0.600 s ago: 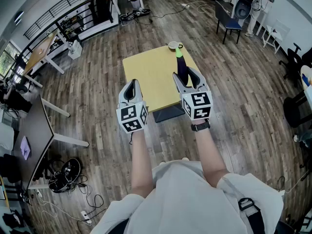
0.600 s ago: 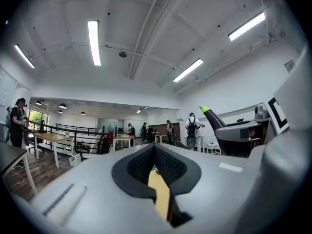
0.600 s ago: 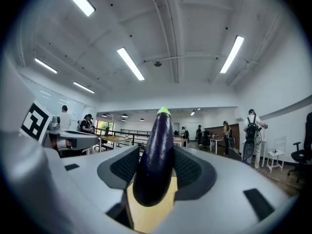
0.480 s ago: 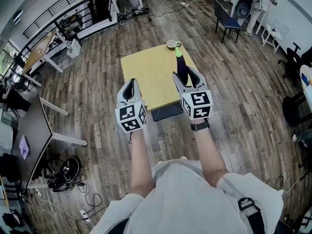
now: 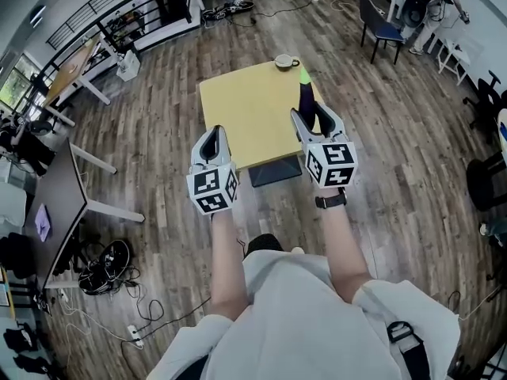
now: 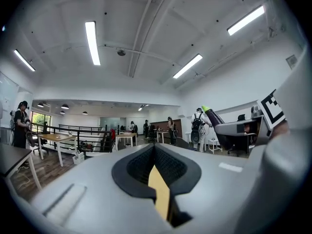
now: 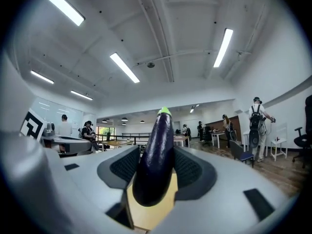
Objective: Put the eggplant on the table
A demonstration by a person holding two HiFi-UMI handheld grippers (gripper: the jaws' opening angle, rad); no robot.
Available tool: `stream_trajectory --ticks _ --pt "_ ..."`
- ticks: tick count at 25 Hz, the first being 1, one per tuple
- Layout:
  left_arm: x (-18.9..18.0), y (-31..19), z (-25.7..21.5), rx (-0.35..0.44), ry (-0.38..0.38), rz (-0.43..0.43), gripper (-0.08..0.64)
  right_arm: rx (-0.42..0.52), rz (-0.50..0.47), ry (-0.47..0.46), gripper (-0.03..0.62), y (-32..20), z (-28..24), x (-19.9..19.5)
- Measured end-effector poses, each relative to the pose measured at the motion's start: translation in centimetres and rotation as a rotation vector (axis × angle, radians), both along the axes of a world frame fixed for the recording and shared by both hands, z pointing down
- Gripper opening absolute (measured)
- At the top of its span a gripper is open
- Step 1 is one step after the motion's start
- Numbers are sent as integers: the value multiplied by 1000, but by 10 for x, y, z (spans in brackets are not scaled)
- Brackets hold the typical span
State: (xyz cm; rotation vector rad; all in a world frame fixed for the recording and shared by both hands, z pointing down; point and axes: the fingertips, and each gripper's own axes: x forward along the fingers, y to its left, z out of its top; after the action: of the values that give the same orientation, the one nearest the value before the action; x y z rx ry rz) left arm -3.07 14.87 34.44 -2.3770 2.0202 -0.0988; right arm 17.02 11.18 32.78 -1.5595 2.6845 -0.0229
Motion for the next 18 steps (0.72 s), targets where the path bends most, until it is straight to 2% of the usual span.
stream_trajectory --ticks 5,8,12,18 --pt "-9 -1 9 -18 -4 -27 9 -6 -75 -31 224 -5 13 -11" --pt "-14 -13 24 -31 8 -21 9 -28 -93 -20 224 -15 28 -22" --pt "-21 -53 34 -33 25 -1 9 -36 -87 14 224 -50 37 -36" --pt "-36 -129 17 1 33 21 9 -41 -67 39 224 -117 31 -57"
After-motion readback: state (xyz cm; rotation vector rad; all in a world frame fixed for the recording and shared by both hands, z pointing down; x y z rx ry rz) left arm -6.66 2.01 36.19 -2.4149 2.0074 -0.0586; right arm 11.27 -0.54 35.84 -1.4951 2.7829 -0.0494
